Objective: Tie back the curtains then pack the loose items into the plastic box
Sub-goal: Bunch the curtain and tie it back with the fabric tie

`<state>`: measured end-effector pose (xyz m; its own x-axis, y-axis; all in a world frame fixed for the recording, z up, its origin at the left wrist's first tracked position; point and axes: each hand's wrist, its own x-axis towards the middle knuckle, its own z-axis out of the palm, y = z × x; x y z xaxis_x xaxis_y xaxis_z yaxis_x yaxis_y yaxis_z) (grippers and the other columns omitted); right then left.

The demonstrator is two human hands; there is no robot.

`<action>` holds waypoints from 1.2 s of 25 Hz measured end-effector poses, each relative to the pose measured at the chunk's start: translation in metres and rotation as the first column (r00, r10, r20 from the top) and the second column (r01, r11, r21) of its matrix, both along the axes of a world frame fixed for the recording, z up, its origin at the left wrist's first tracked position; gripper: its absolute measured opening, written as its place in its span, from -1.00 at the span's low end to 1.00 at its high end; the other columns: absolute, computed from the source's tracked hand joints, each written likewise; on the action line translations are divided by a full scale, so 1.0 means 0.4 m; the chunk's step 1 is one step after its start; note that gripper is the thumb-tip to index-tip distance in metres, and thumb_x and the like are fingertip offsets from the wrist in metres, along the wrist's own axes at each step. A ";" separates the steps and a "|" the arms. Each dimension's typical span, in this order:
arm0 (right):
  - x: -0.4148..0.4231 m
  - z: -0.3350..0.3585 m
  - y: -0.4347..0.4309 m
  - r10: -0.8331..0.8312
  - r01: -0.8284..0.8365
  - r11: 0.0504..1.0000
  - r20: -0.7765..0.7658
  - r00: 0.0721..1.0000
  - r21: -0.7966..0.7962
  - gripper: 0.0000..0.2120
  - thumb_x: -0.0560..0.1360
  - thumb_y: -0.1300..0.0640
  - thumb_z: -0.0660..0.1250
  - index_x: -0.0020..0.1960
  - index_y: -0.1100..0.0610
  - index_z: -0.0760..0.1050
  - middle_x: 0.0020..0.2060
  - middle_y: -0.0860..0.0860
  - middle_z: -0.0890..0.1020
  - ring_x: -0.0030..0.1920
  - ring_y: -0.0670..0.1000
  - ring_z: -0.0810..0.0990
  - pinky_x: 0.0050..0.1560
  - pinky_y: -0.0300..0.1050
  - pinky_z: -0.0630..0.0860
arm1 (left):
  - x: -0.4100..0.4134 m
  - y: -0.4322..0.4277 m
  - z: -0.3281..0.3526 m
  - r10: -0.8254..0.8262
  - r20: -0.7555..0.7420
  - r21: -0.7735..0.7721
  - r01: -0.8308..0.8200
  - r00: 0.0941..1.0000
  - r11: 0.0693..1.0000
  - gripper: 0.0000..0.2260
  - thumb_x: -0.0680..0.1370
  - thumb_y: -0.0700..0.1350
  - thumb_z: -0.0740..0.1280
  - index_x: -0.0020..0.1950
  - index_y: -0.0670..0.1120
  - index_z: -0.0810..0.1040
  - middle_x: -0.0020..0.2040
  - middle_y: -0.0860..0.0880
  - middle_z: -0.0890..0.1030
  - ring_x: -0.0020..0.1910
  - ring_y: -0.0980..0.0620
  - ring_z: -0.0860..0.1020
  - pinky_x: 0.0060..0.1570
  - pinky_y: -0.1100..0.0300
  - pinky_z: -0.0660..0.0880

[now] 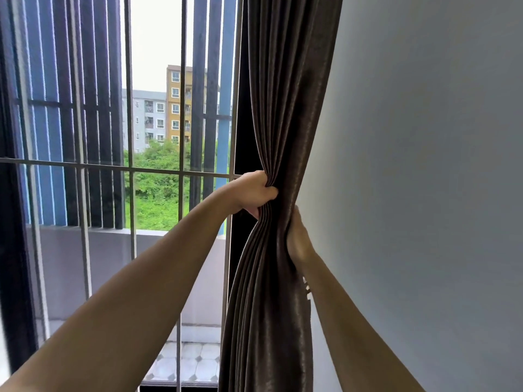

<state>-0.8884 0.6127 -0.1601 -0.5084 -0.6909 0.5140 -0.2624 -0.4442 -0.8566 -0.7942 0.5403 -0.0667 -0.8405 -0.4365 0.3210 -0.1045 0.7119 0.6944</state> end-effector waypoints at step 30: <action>0.097 -0.132 -0.052 -0.505 0.510 0.846 -0.069 0.860 0.155 -0.37 0.29 -0.04 0.52 0.30 -0.07 0.37 -0.05 -0.19 0.60 -0.11 -0.19 0.57 0.07 -0.25 0.47 | -0.063 0.037 0.009 0.030 0.014 -0.113 -0.029 0.999 0.993 -0.71 0.43 -0.03 0.40 0.08 -0.15 0.55 -0.05 -0.14 0.63 -0.13 -0.05 0.65 -0.18 -0.04 0.65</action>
